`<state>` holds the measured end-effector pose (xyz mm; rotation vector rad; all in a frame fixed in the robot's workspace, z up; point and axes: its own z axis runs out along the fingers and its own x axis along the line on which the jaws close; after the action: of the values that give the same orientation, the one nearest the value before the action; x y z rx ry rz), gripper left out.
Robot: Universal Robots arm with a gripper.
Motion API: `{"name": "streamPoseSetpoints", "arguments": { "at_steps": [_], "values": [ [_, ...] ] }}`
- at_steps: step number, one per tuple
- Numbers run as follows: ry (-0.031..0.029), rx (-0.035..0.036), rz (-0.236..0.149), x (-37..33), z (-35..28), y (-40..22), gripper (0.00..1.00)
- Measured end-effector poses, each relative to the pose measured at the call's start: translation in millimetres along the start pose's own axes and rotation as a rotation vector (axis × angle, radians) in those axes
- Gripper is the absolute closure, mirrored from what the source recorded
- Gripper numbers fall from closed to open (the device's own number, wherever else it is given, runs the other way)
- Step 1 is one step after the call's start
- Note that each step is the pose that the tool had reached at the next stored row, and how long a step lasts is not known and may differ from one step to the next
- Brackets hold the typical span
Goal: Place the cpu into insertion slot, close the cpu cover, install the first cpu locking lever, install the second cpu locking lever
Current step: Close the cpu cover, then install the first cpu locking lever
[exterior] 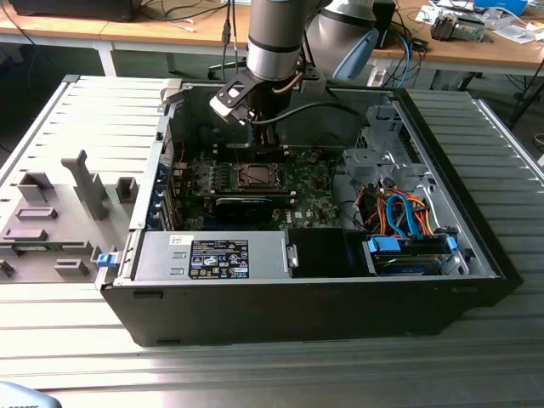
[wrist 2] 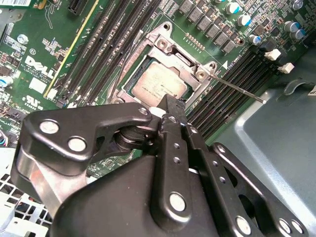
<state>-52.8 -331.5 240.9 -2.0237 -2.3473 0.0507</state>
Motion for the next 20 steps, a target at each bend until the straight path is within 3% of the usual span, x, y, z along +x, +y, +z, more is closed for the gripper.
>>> {"name": "streamPoseSetpoints", "arguments": {
  "at_steps": [20],
  "values": [
    [-0.0013,0.0003,-0.027,-0.2,-0.1,1.1,0.89]
  ]
}}
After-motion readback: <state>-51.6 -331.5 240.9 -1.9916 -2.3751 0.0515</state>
